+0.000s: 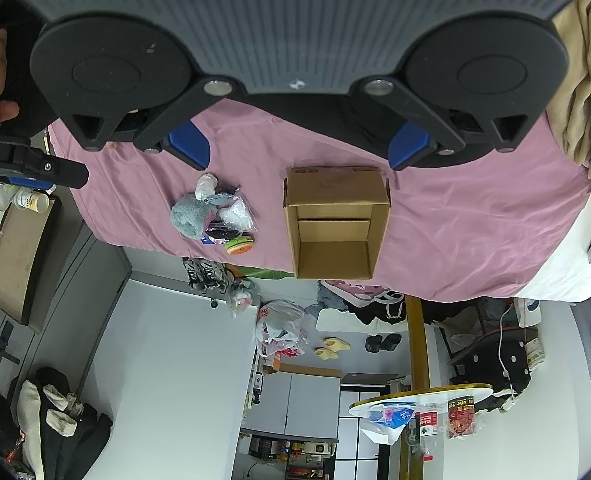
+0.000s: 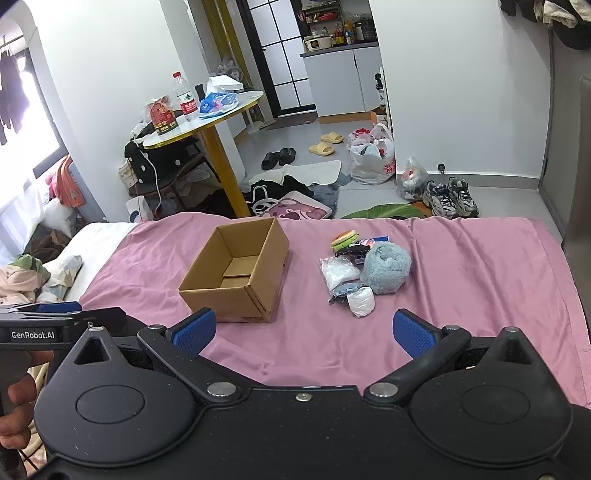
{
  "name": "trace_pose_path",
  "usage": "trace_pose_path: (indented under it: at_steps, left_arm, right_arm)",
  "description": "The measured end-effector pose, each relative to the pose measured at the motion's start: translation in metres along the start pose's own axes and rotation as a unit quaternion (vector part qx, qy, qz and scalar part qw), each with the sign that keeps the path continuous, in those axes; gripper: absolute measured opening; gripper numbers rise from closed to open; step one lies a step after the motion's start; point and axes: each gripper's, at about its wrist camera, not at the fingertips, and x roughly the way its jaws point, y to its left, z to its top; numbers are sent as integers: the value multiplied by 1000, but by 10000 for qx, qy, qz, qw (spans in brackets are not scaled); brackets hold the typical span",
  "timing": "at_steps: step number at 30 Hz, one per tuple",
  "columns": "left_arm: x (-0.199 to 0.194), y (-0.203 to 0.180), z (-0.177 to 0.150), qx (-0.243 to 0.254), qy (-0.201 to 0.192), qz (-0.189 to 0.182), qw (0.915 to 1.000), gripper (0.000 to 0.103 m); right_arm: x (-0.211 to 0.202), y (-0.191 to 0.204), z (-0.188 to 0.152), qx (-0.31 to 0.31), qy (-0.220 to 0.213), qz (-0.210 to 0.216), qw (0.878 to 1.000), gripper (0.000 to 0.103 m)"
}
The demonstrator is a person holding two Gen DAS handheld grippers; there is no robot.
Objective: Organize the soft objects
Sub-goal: 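Move both grippers toward the pile of soft items beside the box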
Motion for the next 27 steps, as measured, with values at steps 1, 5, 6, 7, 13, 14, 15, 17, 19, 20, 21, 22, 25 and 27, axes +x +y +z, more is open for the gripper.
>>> trace_pose_path:
  at_steps: [1, 5, 6, 7, 13, 14, 15, 17, 19, 20, 21, 22, 25, 27]
  left_arm:
    - [0, 0, 0, 1, 3, -1, 10000, 102]
    - [1, -1, 1, 0, 4, -2, 10000, 102]
    - [1, -1, 1, 5, 6, 3, 10000, 102]
    - [1, -1, 1, 6, 6, 1, 10000, 102]
    - [4, -4, 1, -7, 24, 4, 10000, 102]
    - [4, -5, 2, -2, 29, 1, 10000, 102]
    - [5, -6, 2, 5, 15, -10, 10000, 102]
    - [6, -7, 2, 48, -10, -16, 10000, 102]
    - [7, -9, 2, 102, -20, -20, 9999, 102]
    - [9, -10, 2, 122, -16, -19, 9999, 102]
    - [10, -9, 2, 127, 0, -22, 9999, 102]
    - [12, -9, 1, 121, 20, -34, 9999, 102]
    - [17, -10, 0, 106, 77, -45, 9999, 102]
    - [20, -11, 1, 124, 108, -47, 9999, 102]
  right_arm:
    - [0, -1, 0, 17, 1, -1, 10000, 103]
    - [0, -1, -1, 47, 1, 6, 10000, 103]
    - [0, 0, -2, 42, 2, 13, 10000, 103]
    - [0, -1, -1, 48, 10, 6, 10000, 103]
    - [1, -2, -1, 49, 27, 8, 10000, 103]
    - [0, -1, -2, 50, 24, 9, 10000, 103]
    - [1, -3, 0, 49, 27, 21, 10000, 103]
    - [1, -3, 0, 41, 23, 21, 10000, 103]
    - [1, -3, 0, 46, 32, 23, 10000, 103]
    - [1, -3, 0, 54, 33, 22, 10000, 103]
    - [1, -3, -1, 54, 35, 19, 10000, 103]
    - [2, -4, -1, 62, 45, 22, 10000, 103]
    - [3, -6, 1, 86, 65, 53, 9999, 103]
    - [3, -6, 1, 69, 65, 38, 9999, 103]
